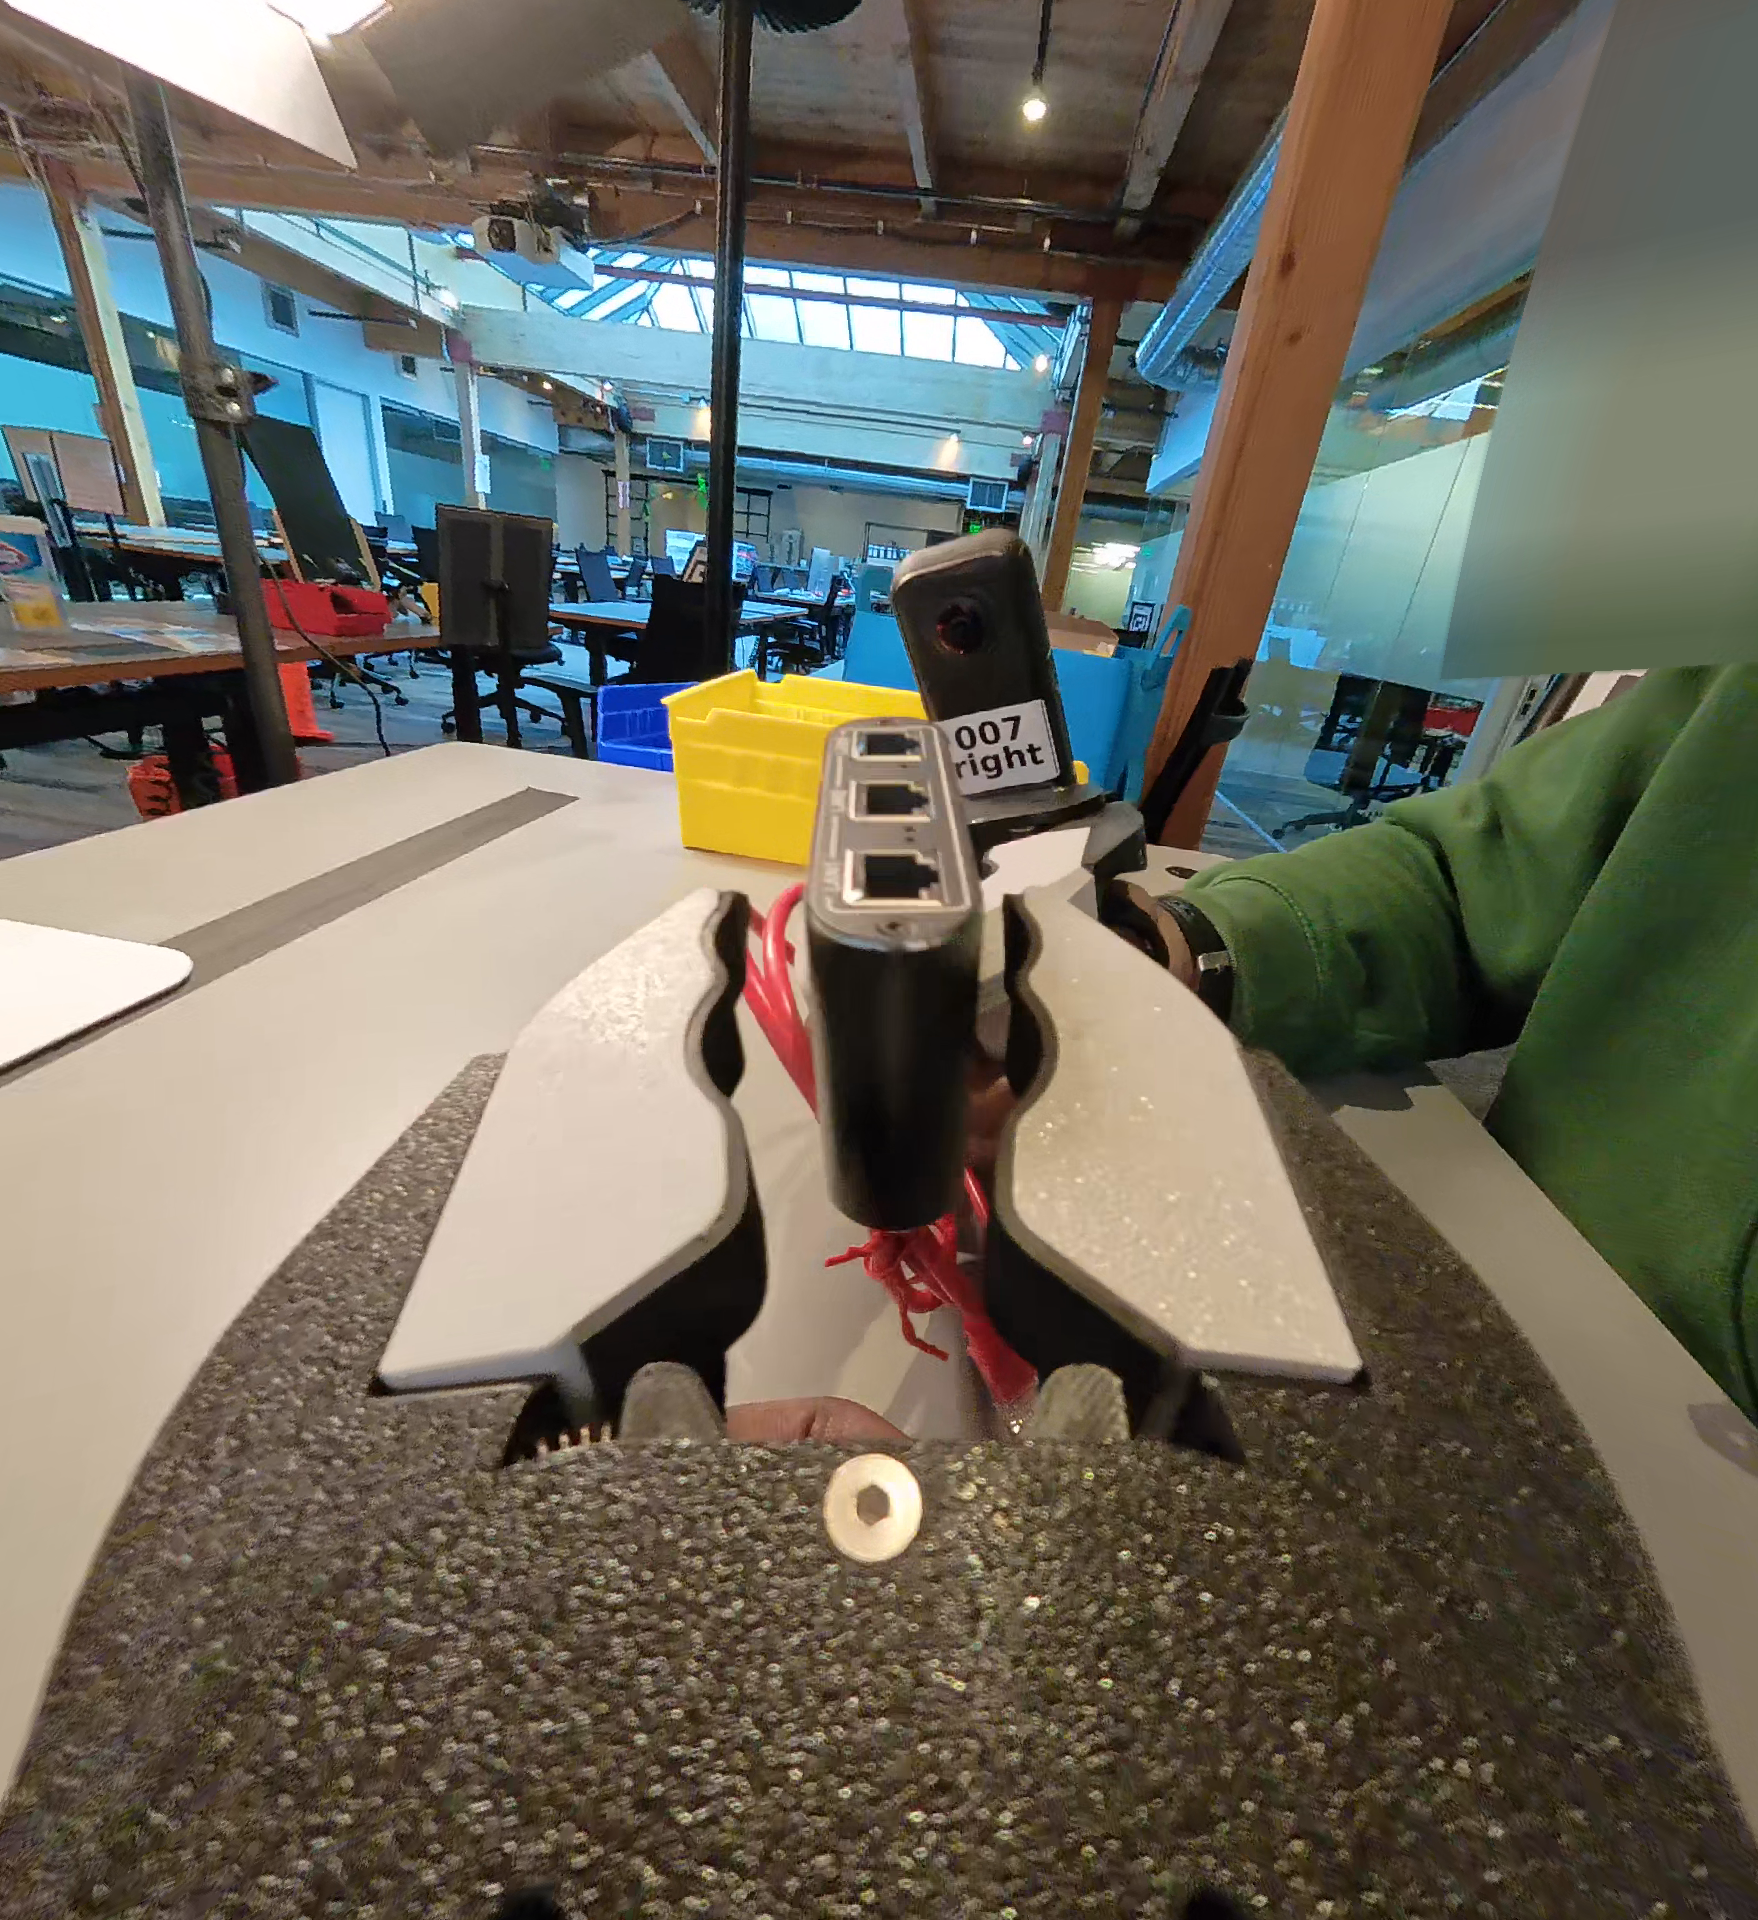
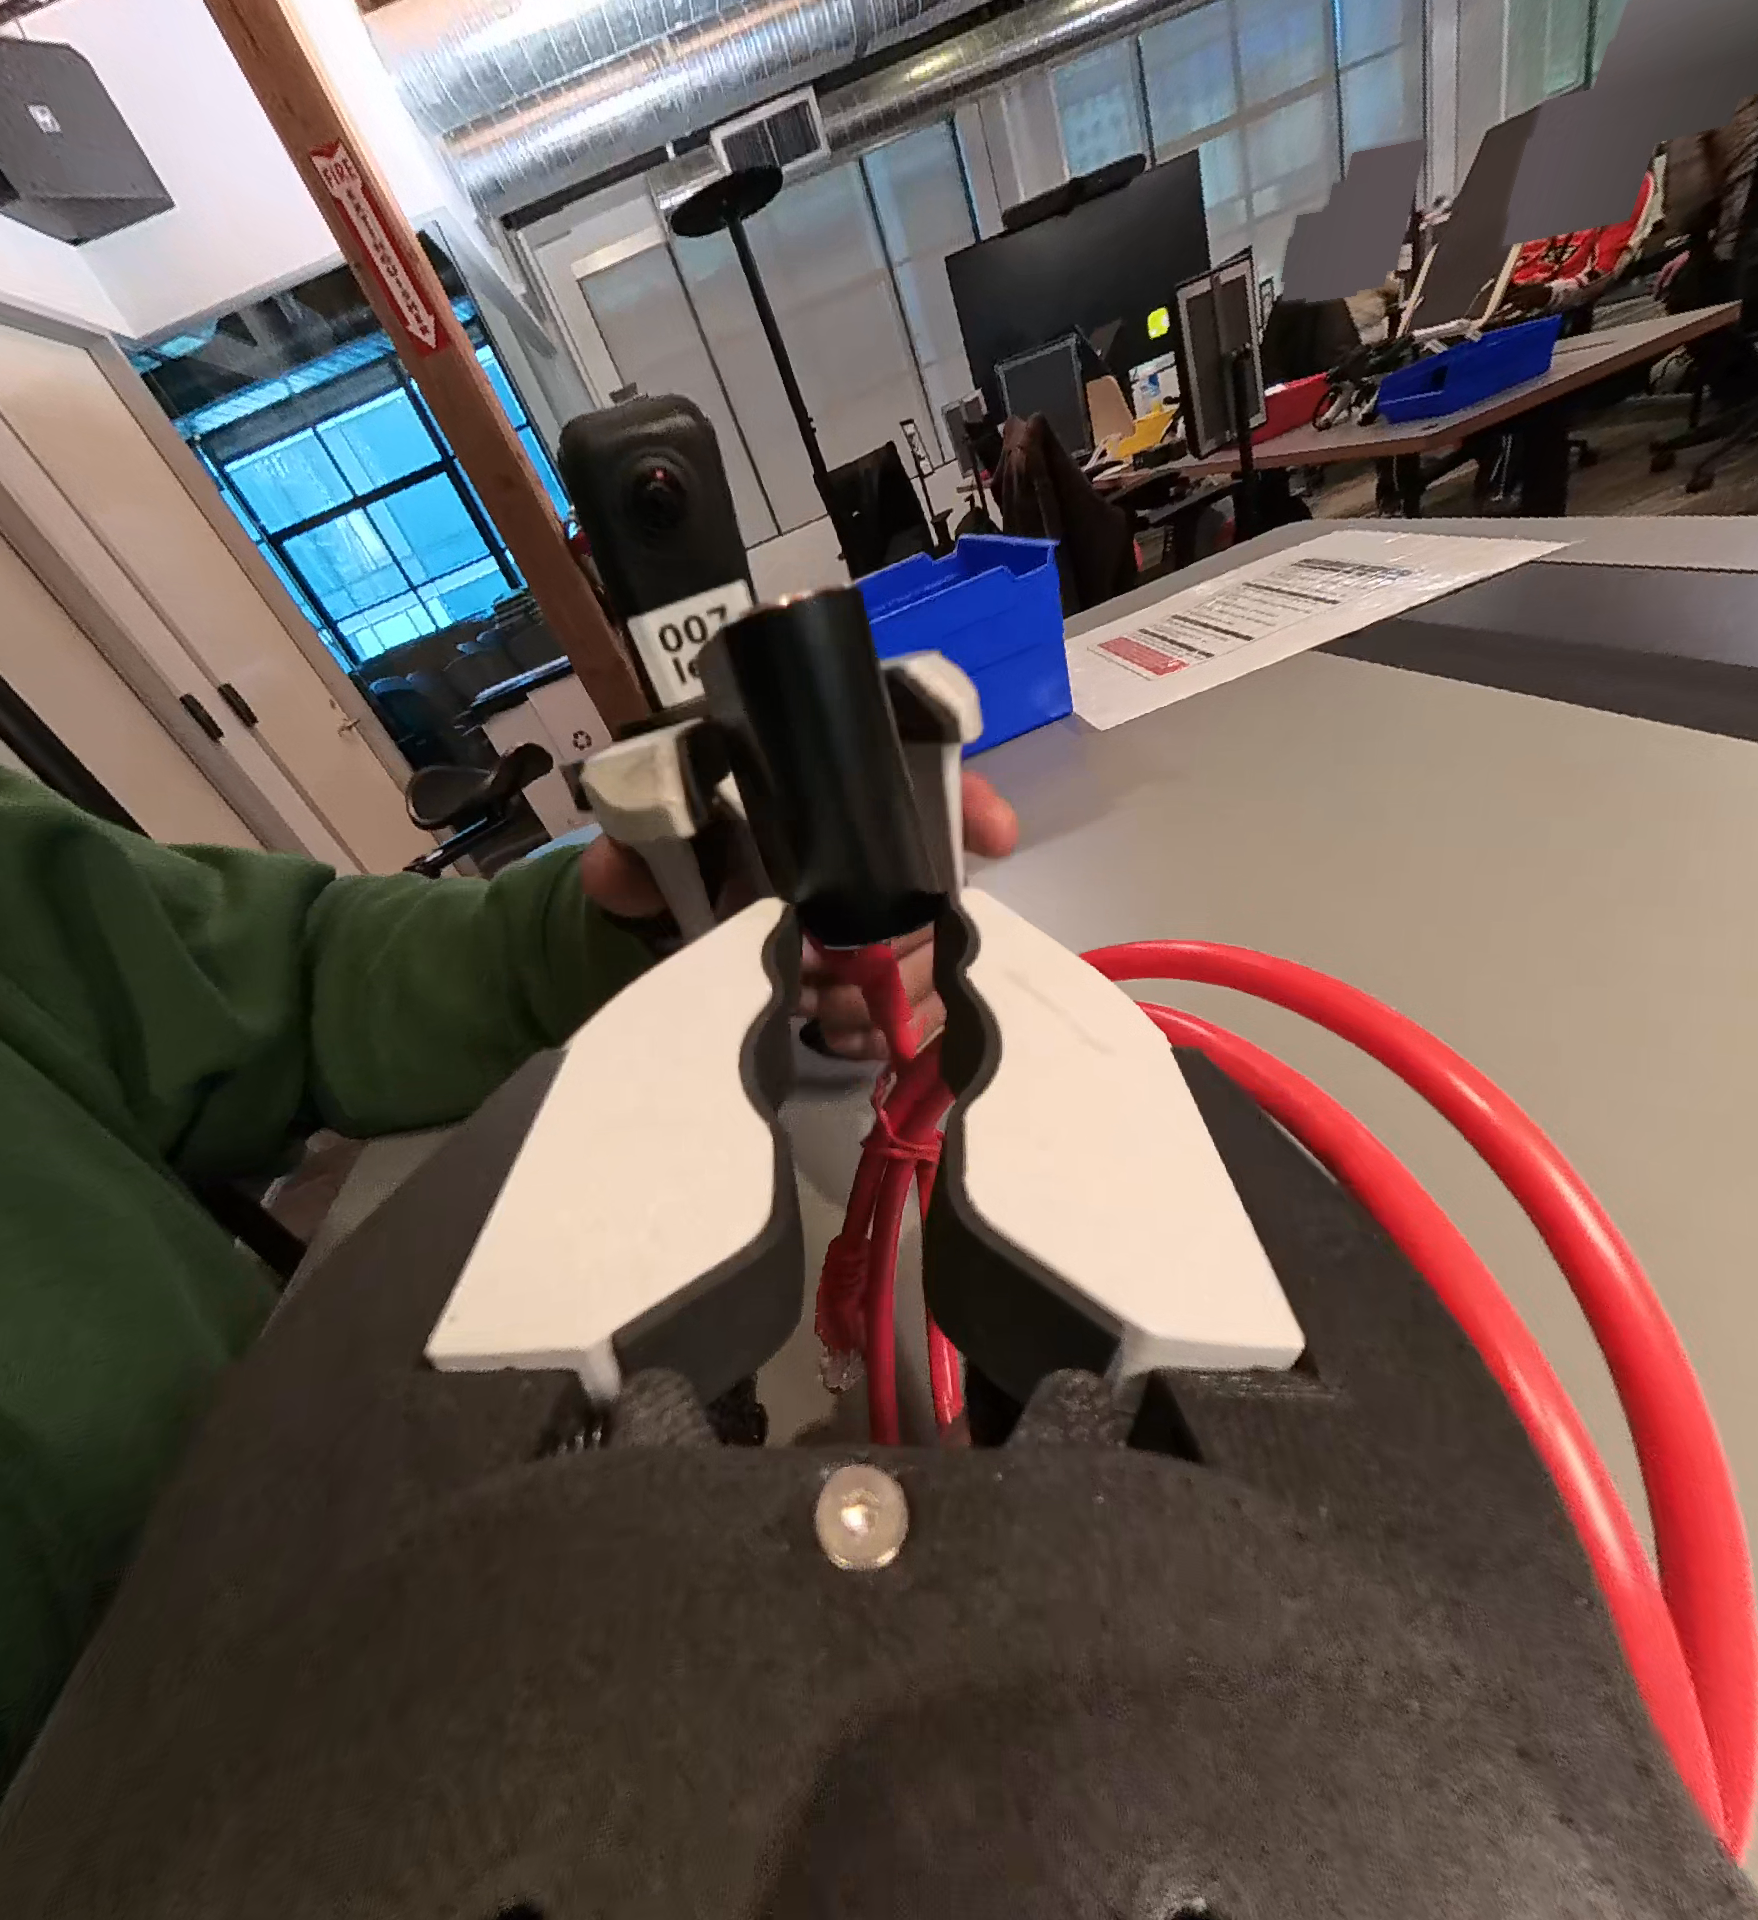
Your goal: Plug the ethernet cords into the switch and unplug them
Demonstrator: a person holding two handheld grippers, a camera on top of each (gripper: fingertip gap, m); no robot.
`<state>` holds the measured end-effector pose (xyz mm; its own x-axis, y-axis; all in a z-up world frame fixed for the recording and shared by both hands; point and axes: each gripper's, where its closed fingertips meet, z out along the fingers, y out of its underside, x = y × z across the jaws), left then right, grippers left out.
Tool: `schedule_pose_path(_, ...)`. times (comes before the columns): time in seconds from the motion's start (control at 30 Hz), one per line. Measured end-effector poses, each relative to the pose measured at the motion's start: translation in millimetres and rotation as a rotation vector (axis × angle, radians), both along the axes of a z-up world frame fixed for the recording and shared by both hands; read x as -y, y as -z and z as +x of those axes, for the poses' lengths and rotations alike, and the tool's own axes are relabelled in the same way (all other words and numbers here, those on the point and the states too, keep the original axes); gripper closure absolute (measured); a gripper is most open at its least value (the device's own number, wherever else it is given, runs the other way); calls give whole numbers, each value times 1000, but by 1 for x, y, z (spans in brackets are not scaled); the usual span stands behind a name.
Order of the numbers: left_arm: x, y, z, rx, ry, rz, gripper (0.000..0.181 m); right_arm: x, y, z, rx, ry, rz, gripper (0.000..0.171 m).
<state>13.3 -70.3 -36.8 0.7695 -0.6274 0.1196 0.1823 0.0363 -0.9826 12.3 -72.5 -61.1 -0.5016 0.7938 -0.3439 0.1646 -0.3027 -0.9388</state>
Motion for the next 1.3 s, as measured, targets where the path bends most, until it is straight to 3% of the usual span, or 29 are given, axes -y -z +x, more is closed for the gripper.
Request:
schedule_pose_path(0.17,4,-1,5,-21,43,-5,121,12,0,4,3,-57,64,146)
schedule_pose_path(0.4,7,11,21,-199,51,-10,136,19,12,2,50,-50,182,147)
schedule_pose_path(0.53,2,11,17,-180,24,-41,137,16,12,0,73,-23,176,146)
schedule_pose_path(0.63,-6,5,2,-58,-48,-58,137,8,13,-3,101,42,169,151)
schedule_pose_path(0.87,-13,-2,-71,452,-229,-64,137,18,9,-3,121,93,189,145)
schedule_pose_path(1.17,-11,8,-91,675,-426,-20,137,60,26,-9,186,113,20,144)
schedule_pose_path(1.3,-5,5,-91,767,-422,33,137,71,46,-17,309,165,-22,145)
